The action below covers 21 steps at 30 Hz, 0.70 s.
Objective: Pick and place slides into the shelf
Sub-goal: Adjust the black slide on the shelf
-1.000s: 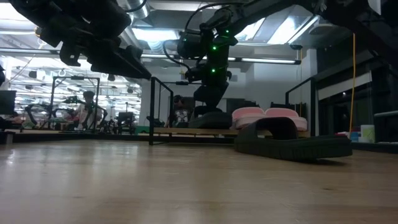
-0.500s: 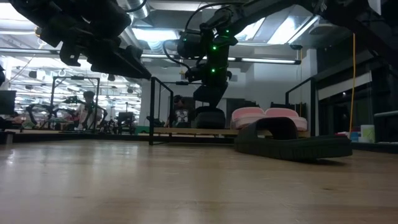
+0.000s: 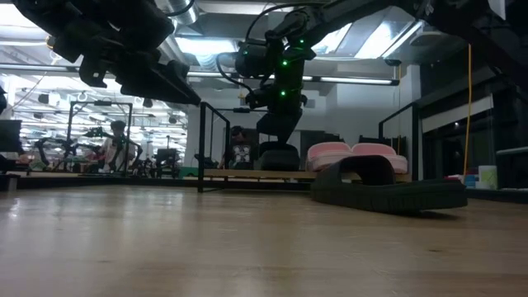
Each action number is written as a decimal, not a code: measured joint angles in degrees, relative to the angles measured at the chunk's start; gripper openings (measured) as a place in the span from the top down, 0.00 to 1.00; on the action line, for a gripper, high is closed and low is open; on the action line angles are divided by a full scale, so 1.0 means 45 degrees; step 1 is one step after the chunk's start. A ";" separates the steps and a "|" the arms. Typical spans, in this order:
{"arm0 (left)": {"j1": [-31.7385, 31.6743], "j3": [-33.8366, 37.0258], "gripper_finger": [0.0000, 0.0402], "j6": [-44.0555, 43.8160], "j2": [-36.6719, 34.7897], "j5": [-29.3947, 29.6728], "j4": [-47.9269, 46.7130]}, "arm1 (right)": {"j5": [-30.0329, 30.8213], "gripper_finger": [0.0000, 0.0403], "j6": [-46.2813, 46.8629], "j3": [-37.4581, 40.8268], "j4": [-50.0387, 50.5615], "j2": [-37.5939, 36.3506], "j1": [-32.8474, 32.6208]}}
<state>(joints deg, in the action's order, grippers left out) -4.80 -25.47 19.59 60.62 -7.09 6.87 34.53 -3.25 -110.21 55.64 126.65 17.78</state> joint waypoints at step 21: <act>0.0000 0.0000 0.61 -0.0207 -0.0001 0.0000 0.0000 | 0.0383 0.99 0.0699 -0.0015 0.1534 -0.0092 -0.0525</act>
<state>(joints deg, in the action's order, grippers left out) -4.80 -25.47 18.66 60.62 -7.09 6.87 36.25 -0.10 -110.28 62.54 126.24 15.42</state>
